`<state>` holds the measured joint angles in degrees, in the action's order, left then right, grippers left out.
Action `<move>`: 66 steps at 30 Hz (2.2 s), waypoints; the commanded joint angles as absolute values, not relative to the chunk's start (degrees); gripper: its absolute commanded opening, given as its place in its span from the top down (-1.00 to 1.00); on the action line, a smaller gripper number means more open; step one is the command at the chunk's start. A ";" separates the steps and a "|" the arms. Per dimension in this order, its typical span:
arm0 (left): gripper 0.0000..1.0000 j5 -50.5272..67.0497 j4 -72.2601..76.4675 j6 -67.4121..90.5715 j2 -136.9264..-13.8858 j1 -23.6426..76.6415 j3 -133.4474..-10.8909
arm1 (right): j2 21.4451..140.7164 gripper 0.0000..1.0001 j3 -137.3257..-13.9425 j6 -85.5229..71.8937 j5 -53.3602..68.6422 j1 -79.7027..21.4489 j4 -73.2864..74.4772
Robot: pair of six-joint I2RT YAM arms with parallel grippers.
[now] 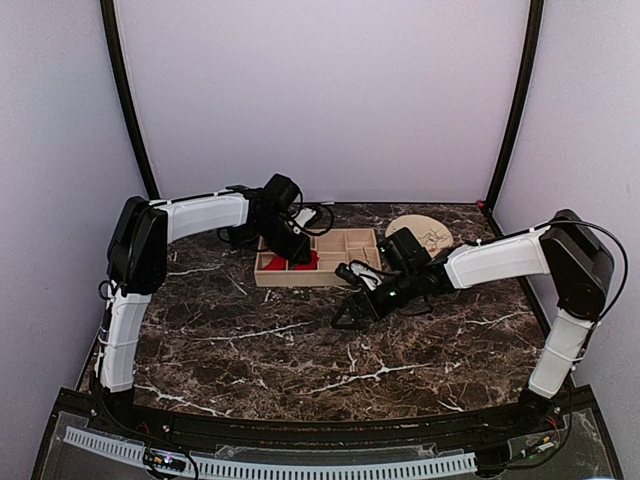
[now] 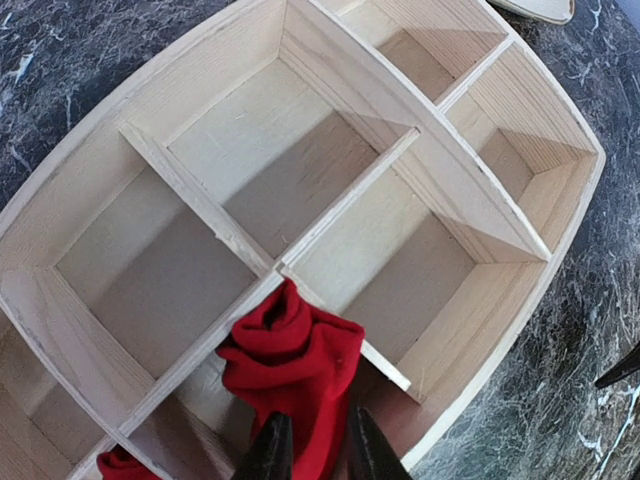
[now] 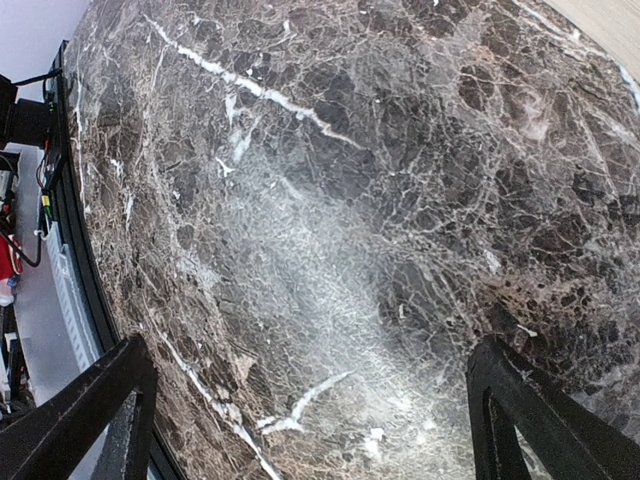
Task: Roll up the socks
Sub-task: Place the sock in the storage box, then adjust the sock in the storage box, then reset both arms
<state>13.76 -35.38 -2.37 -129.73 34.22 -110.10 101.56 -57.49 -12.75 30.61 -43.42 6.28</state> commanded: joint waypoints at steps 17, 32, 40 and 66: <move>0.59 14.13 -31.77 -3.47 -132.76 34.36 -108.49 | 102.24 -1.00 -58.71 -13.36 30.90 -42.97 5.32; 0.50 12.18 -31.72 -3.26 -130.00 34.72 -109.89 | 101.36 -1.00 -58.36 -13.98 30.58 -42.98 5.18; 0.33 9.56 -32.04 -2.26 -121.47 34.83 -109.48 | 101.50 -1.00 -59.44 -13.58 30.55 -42.93 5.00; -0.20 -32.22 21.61 4.58 -80.36 28.06 -48.45 | 88.26 -1.00 -57.74 -15.99 -27.24 -32.56 -2.44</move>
